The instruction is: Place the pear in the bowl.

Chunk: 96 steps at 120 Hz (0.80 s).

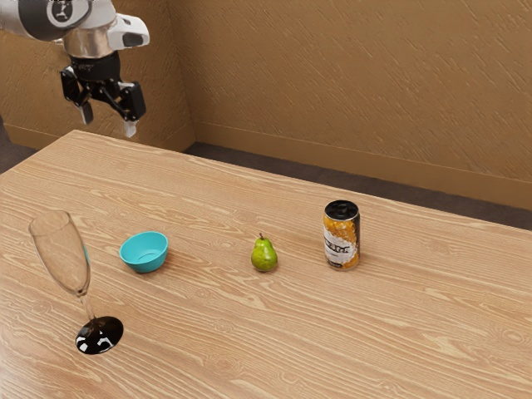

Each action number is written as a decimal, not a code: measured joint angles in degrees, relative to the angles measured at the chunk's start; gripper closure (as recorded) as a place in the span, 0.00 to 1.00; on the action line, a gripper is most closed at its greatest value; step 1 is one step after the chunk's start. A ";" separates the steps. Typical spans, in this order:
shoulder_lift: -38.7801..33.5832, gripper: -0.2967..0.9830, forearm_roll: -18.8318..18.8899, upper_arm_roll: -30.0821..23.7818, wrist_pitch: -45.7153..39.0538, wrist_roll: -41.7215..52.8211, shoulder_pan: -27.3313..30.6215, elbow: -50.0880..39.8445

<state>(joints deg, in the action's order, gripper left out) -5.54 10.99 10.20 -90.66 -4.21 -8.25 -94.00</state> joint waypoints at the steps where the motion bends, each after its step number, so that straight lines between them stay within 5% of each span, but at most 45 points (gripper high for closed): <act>1: 0.02 0.23 -0.01 -0.08 -0.04 -0.02 -0.06 -0.04; 42: 11.77 0.23 -2.67 -1.86 -2.57 -0.86 -2.34 -0.22; 96: 31.83 0.23 -11.55 -4.34 -26.44 -1.39 -3.51 -0.27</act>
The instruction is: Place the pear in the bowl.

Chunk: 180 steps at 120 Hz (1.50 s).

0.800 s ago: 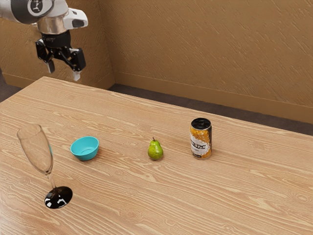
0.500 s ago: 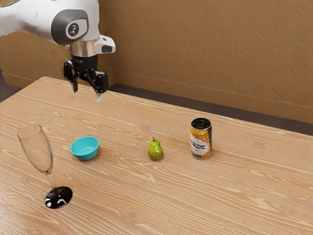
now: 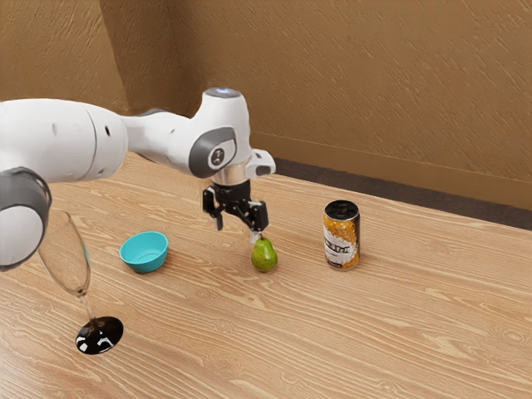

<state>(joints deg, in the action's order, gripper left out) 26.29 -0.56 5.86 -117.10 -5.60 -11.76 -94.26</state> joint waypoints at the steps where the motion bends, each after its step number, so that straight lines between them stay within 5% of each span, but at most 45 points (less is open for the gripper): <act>1: 0.23 0.23 -0.04 -0.10 -0.43 0.02 0.01 0.03; 58: 7.20 0.23 -3.41 -2.34 -13.48 0.58 0.70 0.87; 98: 8.25 0.23 -7.93 -2.18 -15.73 0.78 0.76 -0.76; 140: 10.62 0.23 -8.37 -2.14 -16.21 0.95 0.87 0.78; 180: 10.32 0.44 -7.60 -2.04 -16.30 1.04 0.78 0.90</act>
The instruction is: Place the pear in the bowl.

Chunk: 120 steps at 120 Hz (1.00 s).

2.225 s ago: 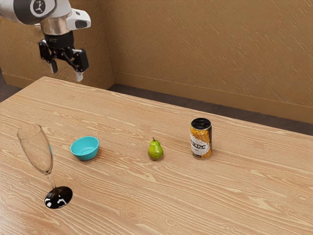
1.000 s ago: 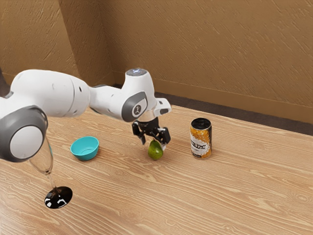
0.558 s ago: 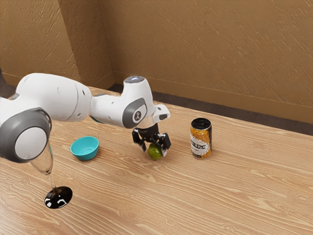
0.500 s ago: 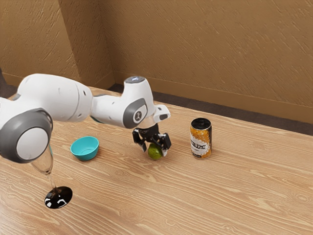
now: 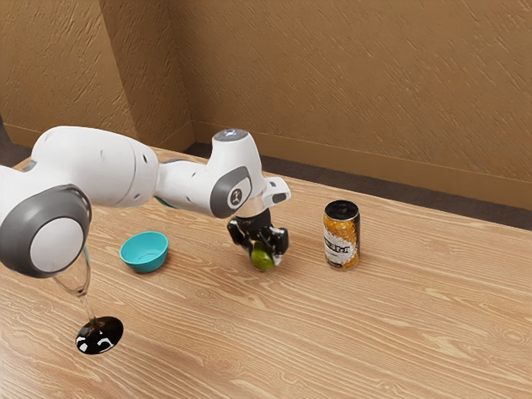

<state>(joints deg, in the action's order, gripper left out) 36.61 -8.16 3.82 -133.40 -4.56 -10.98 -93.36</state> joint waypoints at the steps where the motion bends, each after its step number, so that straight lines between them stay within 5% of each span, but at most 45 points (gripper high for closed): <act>1: 0.00 0.44 0.01 -0.01 0.00 -0.01 0.00 0.00; 40: -2.68 0.56 0.98 1.00 -0.09 -0.92 -0.29 -0.57; 85: -23.25 0.72 4.91 5.90 0.19 -4.20 7.36 -20.66; 120: -30.19 0.63 5.50 6.32 1.68 -5.89 14.57 -29.12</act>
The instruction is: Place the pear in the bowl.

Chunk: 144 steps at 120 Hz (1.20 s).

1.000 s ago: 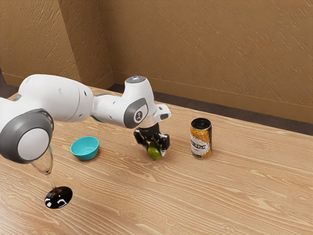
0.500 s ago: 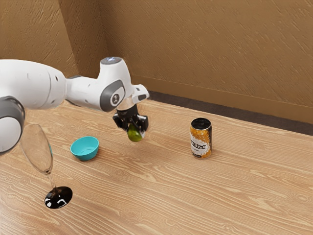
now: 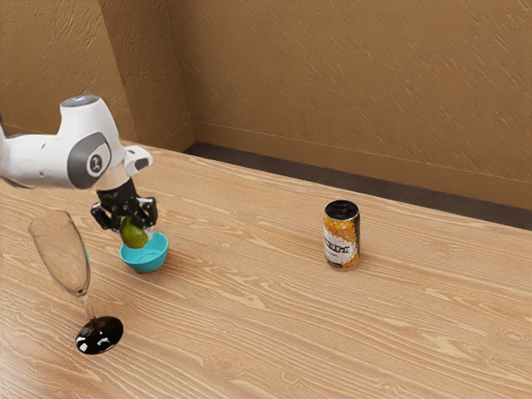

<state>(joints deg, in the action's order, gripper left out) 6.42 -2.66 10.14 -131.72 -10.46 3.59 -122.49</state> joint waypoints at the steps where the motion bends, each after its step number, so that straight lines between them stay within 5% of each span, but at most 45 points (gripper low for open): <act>1: 0.04 0.63 0.03 0.01 0.03 -0.01 0.07 0.07; 48: 9.08 0.59 -0.28 -0.29 0.56 0.77 3.07 8.78; 85: 8.92 0.34 -2.22 -0.56 0.76 3.18 3.13 8.70; 120: 1.69 0.26 -2.16 0.25 1.28 4.92 0.91 10.92; 144: -2.85 0.24 1.95 -5.21 15.96 5.47 0.65 26.08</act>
<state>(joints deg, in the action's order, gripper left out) 3.57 -0.71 4.93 -115.76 -4.99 4.23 -96.40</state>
